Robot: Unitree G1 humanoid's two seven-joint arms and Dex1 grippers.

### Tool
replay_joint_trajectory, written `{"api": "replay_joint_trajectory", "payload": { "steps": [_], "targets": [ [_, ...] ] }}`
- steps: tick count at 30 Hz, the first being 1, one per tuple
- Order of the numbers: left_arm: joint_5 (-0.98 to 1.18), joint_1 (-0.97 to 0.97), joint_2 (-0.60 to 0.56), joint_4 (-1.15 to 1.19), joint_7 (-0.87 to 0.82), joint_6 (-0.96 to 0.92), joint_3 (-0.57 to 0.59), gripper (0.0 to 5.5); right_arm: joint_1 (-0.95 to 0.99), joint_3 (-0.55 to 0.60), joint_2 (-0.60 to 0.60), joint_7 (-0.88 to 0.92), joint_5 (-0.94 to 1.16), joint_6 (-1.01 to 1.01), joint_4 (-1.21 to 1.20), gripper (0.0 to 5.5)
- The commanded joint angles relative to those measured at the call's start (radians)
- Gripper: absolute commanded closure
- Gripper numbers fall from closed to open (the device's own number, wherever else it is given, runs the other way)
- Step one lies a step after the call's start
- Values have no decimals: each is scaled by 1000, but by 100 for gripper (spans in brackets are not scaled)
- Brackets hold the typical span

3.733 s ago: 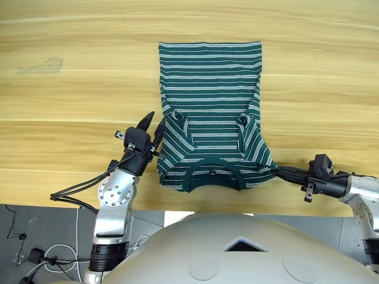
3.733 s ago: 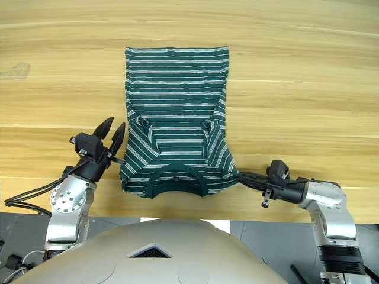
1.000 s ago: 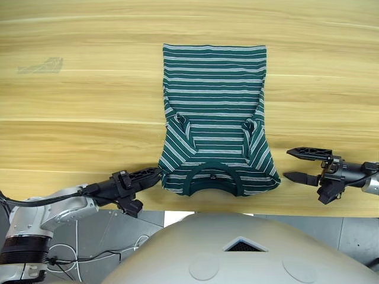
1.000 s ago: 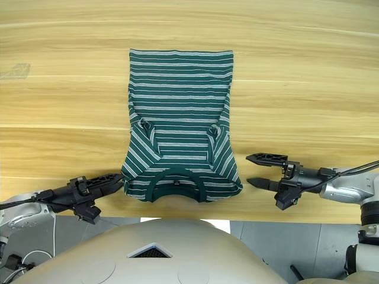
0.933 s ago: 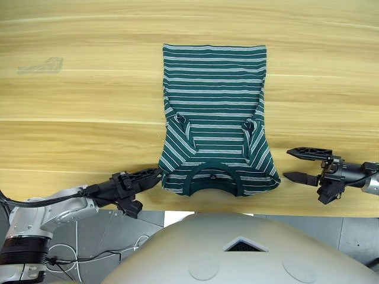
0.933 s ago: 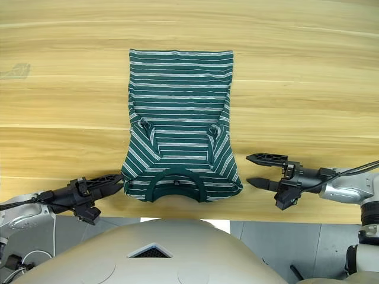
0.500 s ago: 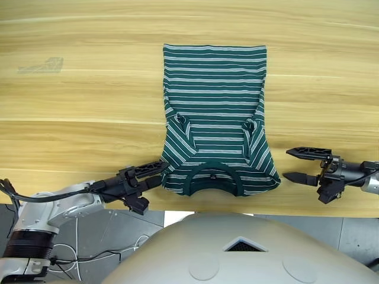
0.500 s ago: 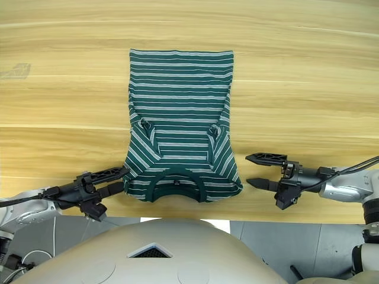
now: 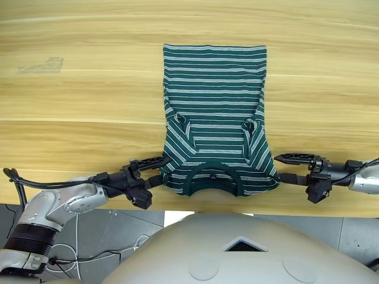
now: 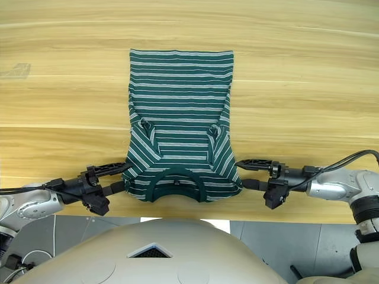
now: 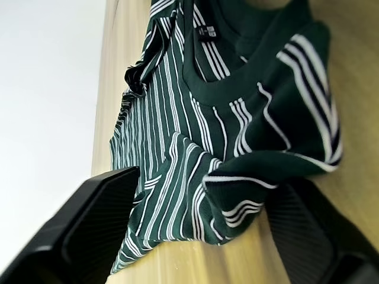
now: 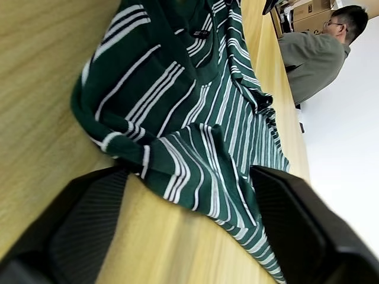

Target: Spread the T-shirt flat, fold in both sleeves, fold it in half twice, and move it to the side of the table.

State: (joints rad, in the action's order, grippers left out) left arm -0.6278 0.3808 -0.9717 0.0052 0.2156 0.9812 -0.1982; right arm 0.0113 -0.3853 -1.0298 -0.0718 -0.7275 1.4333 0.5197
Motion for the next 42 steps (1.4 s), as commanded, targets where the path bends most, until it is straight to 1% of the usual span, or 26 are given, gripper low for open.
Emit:
{"api": "replay_joint_trajectory", "payload": {
  "steps": [1, 7, 9, 13, 16, 17, 20, 23, 25, 26, 27, 29, 30, 32, 34, 36, 38, 40, 42],
  "targets": [
    [-58, 19, -24, 36, 84, -68, -34, 266, -19, -37, -9, -86, 17, -50, 7, 257],
    [-35, 21, -24, 15, 103, -81, -42, 361, -30, -59, -11, -144, 68, -69, -1, 359],
    [-32, 23, -25, 9, 109, -85, -41, 406, -39, -70, -13, -165, 88, -78, -9, 408],
    [-26, 25, -25, 2, 114, -91, -38, 476, -60, -80, -21, -206, 128, -100, -33, 487],
    [-14, 30, -22, -5, 123, -97, -36, 513, -77, -80, -24, -229, 153, -114, -51, 542],
    [-10, 32, -21, -7, 126, -100, -35, 527, -81, -80, -24, -236, 161, -119, -56, 550],
    [45, 46, -28, -24, 160, -130, -29, 542, -93, -98, -28, -285, 232, -163, -70, 550],
    [136, 34, -35, -44, 209, -183, -11, 542, -123, -144, -43, -403, 439, -295, -127, 550],
    [264, 40, -46, -72, 274, -257, 4, 543, -160, -189, -79, -565, 659, -473, -221, 550],
    [348, 60, -68, -105, 331, -326, 15, 544, -186, -203, -116, -669, 802, -612, -296, 550],
    [446, 88, -96, -153, 389, -406, 35, 544, -206, -207, -157, -774, 964, -770, -379, 550],
    [612, 132, -154, -249, 481, -532, 85, 544, -234, -197, -214, -904, 1185, -991, -509, 550],
    [686, 148, -185, -294, 520, -584, 128, 544, -243, -191, -241, -955, 1261, -1070, -570, 550],
    [799, 165, -229, -361, 592, -670, 216, 544, -252, -160, -269, -1021, 1364, -1190, -662, 550],
    [906, 192, -259, -434, 672, -760, 312, 544, -251, -96, -271, -1053, 1478, -1314, -738, 550],
    [985, 265, -260, -524, 739, -841, 401, 544, -268, -34, -275, -1075, 1552, -1402, -795, 550],
    [1024, 359, -245, -608, 811, -911, 478, 544, -315, 20, -279, -1094, 1574, -1446, -837, 550],
    [1045, 424, -223, -674, 866, -966, 524, 544, -364, 68, -271, -1104, 1573, -1472, -866, 550],
    [1041, 469, -194, -722, 895, -995, 538, 544, -386, 103, -249, -1112, 1561, -1498, -880, 550]
  ]
}}
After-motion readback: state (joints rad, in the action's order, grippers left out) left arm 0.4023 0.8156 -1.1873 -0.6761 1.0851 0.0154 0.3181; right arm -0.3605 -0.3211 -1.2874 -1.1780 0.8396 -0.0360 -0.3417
